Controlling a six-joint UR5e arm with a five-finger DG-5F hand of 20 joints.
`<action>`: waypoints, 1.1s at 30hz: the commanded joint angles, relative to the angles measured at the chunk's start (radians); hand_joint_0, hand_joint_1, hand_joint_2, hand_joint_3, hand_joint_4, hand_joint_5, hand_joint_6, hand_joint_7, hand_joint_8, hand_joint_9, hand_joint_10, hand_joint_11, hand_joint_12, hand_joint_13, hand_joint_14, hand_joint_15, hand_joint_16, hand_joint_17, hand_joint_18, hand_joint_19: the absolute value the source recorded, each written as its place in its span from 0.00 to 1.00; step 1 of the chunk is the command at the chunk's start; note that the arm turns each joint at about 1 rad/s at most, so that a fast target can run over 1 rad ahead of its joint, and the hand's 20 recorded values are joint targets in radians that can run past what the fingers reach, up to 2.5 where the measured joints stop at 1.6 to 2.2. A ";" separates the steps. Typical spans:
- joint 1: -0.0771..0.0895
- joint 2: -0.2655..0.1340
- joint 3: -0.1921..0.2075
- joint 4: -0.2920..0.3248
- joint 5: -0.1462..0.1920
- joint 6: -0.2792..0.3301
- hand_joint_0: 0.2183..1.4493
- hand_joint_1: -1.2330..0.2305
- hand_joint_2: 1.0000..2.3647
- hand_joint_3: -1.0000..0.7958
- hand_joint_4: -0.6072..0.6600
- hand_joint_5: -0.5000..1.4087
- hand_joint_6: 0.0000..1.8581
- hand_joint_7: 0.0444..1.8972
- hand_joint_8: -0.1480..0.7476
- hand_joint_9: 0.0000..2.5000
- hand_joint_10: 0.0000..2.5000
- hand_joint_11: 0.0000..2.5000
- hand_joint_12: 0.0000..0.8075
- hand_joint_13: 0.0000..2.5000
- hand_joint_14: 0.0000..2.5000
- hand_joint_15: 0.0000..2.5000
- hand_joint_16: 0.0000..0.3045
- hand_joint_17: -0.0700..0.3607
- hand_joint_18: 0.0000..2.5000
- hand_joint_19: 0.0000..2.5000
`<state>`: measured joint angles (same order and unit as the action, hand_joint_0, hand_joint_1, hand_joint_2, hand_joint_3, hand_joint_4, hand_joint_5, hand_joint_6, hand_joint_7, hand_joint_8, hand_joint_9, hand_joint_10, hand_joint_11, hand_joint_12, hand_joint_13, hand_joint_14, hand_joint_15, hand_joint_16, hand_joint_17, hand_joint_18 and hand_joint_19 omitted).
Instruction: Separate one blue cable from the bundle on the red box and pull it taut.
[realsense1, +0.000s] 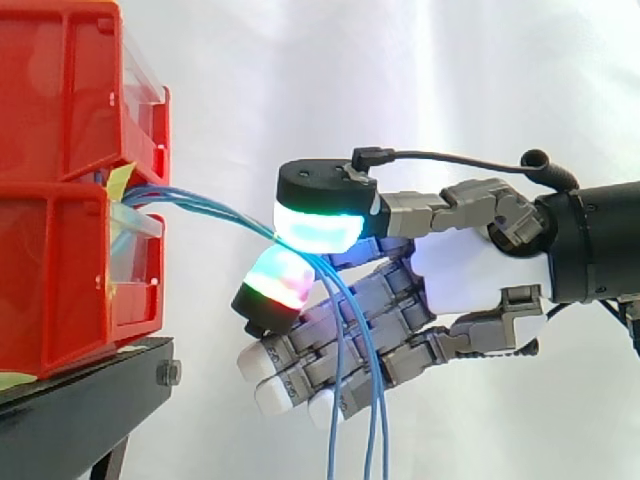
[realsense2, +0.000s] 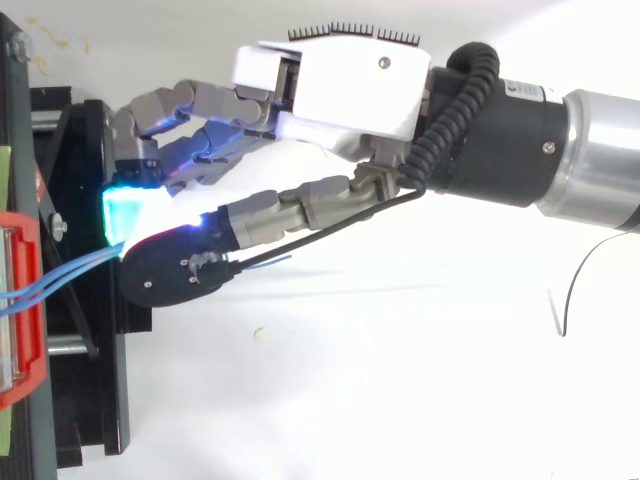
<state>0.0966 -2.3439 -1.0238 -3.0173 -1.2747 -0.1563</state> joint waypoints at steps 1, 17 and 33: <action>0.000 0.000 -0.001 0.000 -0.002 0.000 0.33 0.43 0.01 0.45 0.65 0.21 0.32 0.70 0.51 0.27 0.00 0.08 0.44 0.24 0.00 0.10 0.16 0.42 0.23 0.17; 0.000 0.000 -0.001 0.000 -0.002 0.000 0.38 0.26 0.01 0.43 0.65 0.16 0.43 0.53 0.50 0.26 0.00 0.11 0.44 0.26 0.00 0.10 0.16 0.42 0.27 0.16; 0.000 0.000 -0.001 0.000 -0.003 0.001 0.31 0.41 0.01 0.36 0.65 0.22 0.29 0.73 0.53 0.30 0.00 0.09 0.45 0.26 0.00 0.10 0.16 0.42 0.26 0.19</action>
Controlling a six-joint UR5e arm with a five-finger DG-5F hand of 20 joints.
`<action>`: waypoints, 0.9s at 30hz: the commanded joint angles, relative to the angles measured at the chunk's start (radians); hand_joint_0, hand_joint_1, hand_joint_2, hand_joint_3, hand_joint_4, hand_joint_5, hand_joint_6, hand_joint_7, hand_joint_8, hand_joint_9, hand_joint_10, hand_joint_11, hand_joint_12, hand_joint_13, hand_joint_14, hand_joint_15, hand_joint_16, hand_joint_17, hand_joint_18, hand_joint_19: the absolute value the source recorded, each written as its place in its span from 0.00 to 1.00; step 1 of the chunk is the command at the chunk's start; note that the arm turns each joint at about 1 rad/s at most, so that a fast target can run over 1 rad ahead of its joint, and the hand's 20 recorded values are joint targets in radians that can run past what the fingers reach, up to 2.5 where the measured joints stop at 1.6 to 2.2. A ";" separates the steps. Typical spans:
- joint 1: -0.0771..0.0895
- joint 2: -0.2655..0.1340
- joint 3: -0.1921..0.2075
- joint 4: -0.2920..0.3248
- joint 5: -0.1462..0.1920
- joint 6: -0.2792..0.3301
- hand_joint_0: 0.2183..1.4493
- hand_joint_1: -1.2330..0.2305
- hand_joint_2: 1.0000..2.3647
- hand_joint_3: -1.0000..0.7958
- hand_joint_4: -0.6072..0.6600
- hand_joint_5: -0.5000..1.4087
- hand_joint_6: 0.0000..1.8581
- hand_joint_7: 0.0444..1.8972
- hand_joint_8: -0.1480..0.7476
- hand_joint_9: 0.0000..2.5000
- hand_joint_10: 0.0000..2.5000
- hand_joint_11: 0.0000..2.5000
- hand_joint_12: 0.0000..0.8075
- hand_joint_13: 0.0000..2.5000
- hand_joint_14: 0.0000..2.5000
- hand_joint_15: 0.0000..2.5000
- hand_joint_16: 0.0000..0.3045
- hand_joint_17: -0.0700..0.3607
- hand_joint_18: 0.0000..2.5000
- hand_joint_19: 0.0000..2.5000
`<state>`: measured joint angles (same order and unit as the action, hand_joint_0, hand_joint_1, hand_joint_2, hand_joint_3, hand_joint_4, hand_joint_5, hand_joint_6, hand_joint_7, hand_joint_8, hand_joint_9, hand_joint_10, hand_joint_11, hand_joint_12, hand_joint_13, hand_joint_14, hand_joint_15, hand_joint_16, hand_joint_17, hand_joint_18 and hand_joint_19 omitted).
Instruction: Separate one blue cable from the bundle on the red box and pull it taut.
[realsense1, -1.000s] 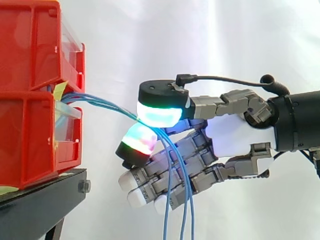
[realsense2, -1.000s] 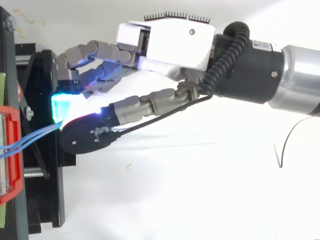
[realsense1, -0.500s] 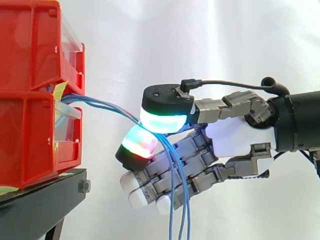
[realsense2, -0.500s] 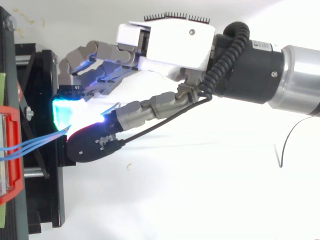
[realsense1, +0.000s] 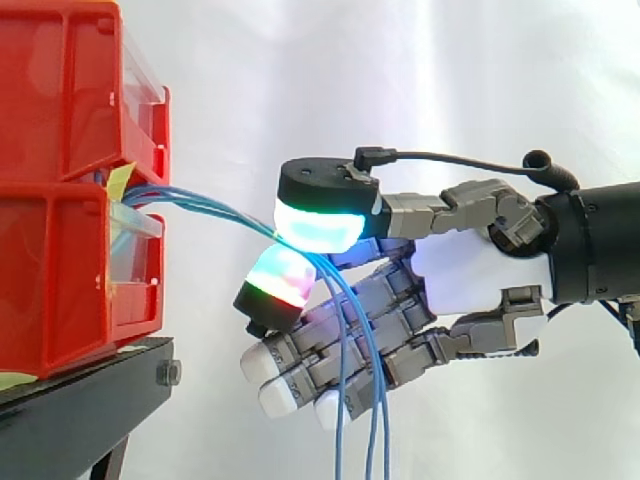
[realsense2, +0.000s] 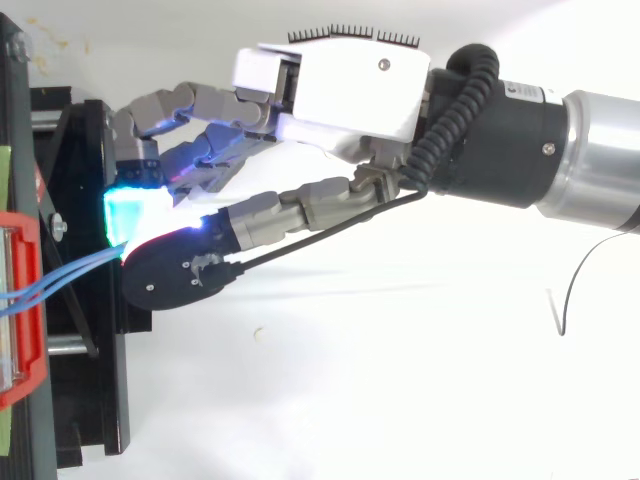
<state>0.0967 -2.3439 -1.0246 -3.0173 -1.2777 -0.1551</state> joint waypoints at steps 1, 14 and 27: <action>0.000 0.000 0.000 0.000 0.000 0.000 0.30 0.41 0.01 0.36 0.66 0.22 0.29 0.73 0.53 0.30 0.00 0.09 0.45 0.26 0.00 0.11 0.16 0.42 0.26 0.19; 0.002 0.000 0.000 0.000 0.003 -0.001 0.27 0.42 0.00 0.28 0.66 0.22 0.29 0.73 0.54 0.32 0.00 0.10 0.46 0.27 0.00 0.11 0.17 0.43 0.26 0.19; 0.002 0.000 0.000 0.000 0.001 -0.001 0.22 0.39 0.00 0.28 0.68 0.22 0.30 0.73 0.56 0.34 0.00 0.10 0.48 0.29 0.00 0.11 0.18 0.45 0.29 0.19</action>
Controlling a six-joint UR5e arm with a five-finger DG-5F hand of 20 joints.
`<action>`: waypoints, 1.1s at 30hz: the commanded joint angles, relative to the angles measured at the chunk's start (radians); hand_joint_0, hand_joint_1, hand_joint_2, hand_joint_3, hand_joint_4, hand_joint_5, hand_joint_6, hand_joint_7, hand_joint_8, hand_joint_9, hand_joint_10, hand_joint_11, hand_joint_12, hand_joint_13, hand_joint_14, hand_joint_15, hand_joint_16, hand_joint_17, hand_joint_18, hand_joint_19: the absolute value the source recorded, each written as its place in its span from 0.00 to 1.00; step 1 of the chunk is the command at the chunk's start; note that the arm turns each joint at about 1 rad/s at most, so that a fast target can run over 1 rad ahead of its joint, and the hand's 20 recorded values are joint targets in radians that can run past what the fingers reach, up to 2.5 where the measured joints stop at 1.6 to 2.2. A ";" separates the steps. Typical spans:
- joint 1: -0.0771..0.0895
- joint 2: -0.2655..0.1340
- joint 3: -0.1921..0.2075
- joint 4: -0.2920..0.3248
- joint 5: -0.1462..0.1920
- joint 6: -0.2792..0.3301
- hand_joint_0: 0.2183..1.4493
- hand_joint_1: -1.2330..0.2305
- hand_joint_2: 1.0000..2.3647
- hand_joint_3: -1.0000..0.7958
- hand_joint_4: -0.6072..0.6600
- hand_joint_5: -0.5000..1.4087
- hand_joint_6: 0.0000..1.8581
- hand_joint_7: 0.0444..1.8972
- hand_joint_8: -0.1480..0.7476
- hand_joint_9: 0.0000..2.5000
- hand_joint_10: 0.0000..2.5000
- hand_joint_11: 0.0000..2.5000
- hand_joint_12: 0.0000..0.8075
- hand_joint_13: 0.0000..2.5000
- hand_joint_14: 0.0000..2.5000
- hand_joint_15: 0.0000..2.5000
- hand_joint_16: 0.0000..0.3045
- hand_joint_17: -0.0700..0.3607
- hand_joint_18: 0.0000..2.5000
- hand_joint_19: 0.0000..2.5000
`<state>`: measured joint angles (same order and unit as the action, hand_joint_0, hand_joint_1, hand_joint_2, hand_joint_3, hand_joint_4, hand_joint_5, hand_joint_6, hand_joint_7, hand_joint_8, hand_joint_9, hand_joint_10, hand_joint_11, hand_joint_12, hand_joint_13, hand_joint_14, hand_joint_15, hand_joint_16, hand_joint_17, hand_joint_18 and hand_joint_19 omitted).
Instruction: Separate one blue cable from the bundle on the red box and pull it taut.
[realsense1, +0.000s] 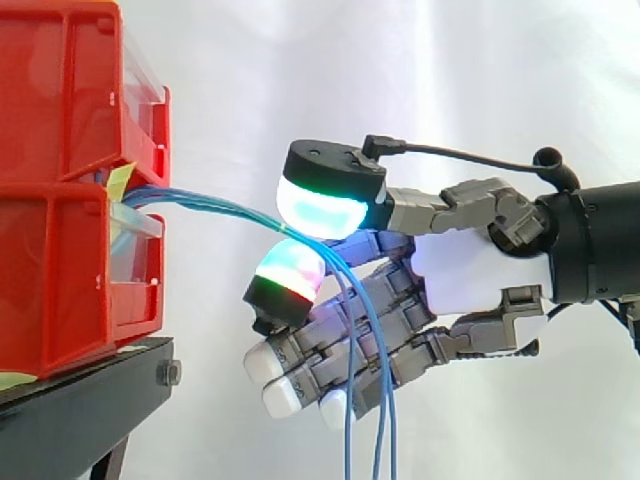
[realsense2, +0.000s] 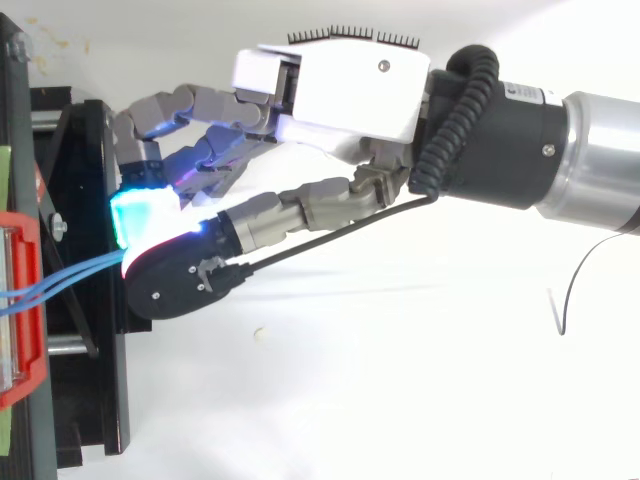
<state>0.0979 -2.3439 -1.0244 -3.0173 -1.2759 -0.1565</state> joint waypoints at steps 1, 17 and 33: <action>0.000 0.000 0.000 0.000 0.000 0.000 0.22 0.38 0.00 0.28 0.68 0.22 0.30 0.73 0.56 0.34 0.00 0.10 0.48 0.29 0.00 0.11 0.18 0.45 0.29 0.19; 0.000 0.000 0.000 0.000 0.000 0.000 0.31 0.39 0.01 0.41 0.58 0.24 0.28 0.79 0.54 0.35 0.00 0.10 0.46 0.30 0.00 0.11 0.16 0.42 0.29 0.20; 0.000 0.000 0.000 0.000 0.001 0.002 0.38 0.26 0.01 0.52 0.51 0.21 0.27 0.73 0.48 0.28 0.00 0.10 0.44 0.27 0.00 0.11 0.16 0.42 0.27 0.19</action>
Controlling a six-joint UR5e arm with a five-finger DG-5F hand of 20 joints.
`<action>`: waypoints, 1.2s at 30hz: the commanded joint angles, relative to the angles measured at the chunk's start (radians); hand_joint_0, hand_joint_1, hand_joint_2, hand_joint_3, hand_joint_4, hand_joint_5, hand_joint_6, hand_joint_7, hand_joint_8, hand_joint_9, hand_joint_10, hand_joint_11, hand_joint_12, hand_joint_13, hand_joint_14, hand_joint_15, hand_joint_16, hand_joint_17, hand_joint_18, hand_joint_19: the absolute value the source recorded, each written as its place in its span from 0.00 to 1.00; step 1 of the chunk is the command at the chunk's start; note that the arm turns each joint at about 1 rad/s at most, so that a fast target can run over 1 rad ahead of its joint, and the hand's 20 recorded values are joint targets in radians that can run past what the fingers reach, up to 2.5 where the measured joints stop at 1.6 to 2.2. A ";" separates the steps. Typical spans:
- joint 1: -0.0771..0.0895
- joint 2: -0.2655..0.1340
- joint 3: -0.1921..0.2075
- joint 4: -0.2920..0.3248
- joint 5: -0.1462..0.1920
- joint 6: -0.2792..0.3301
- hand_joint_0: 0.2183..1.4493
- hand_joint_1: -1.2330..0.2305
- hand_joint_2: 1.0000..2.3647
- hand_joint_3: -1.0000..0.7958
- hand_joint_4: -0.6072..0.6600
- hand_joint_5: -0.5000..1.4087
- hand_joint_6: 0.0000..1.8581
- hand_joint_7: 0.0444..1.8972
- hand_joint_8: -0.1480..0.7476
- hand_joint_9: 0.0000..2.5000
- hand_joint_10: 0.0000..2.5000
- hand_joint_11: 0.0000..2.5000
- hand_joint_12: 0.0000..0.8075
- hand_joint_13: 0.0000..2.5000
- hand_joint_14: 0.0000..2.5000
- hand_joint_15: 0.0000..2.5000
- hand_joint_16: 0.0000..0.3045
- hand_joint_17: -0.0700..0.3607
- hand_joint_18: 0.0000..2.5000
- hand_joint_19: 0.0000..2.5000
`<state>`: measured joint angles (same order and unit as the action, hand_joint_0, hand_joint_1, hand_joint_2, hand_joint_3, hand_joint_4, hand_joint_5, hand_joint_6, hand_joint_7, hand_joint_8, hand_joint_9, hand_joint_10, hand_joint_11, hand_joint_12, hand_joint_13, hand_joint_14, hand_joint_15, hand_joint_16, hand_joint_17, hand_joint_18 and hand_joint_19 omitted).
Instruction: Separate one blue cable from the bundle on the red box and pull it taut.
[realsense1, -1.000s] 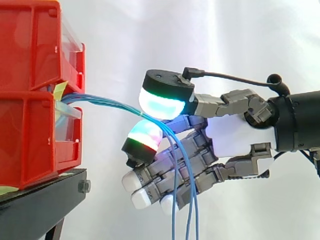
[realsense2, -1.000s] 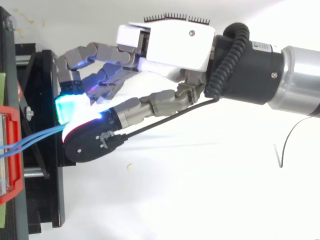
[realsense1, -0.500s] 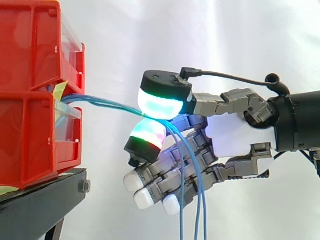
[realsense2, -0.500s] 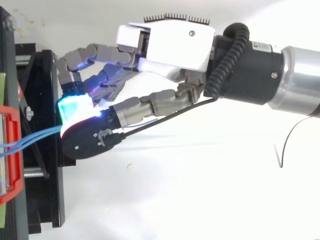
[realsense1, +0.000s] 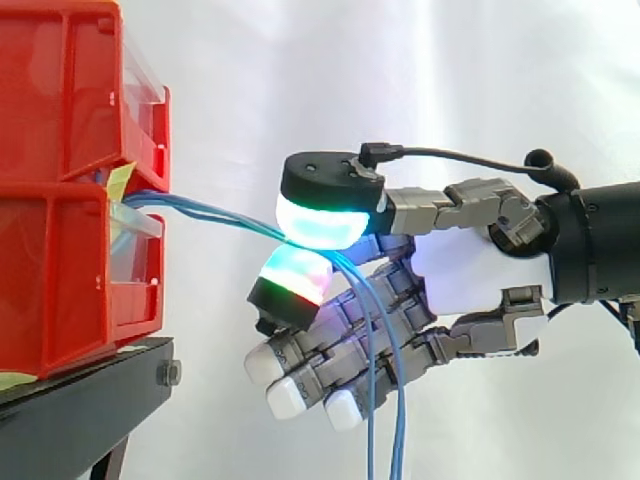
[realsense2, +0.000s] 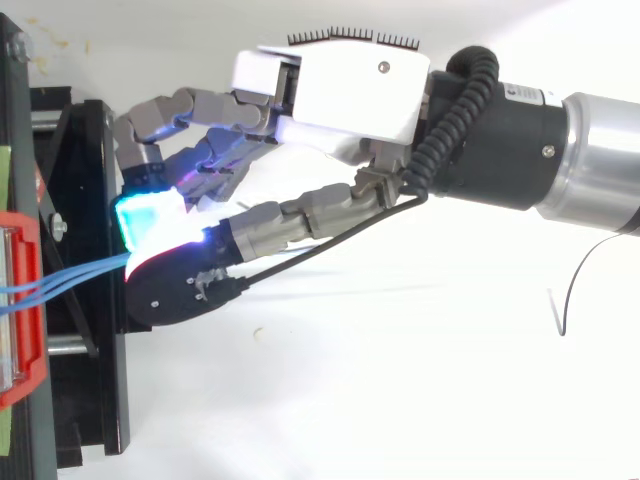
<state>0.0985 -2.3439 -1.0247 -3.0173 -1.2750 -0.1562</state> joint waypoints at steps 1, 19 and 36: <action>0.000 0.000 0.000 0.000 0.000 0.000 0.38 0.26 0.01 0.52 0.52 0.21 0.27 0.73 0.48 0.28 0.00 0.10 0.44 0.27 0.00 0.11 0.16 0.42 0.27 0.19; 0.001 0.000 0.000 -0.002 0.000 0.003 0.36 0.22 0.01 0.40 0.54 0.18 0.32 0.64 0.46 0.24 0.00 0.10 0.43 0.25 0.00 0.11 0.16 0.42 0.26 0.19; 0.003 0.000 0.000 -0.002 0.000 0.009 0.23 0.37 0.00 0.28 0.68 0.22 0.30 0.71 0.55 0.31 0.00 0.11 0.49 0.30 0.00 0.12 0.17 0.44 0.30 0.20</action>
<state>0.1012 -2.3439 -1.0249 -3.0189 -1.2748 -0.1487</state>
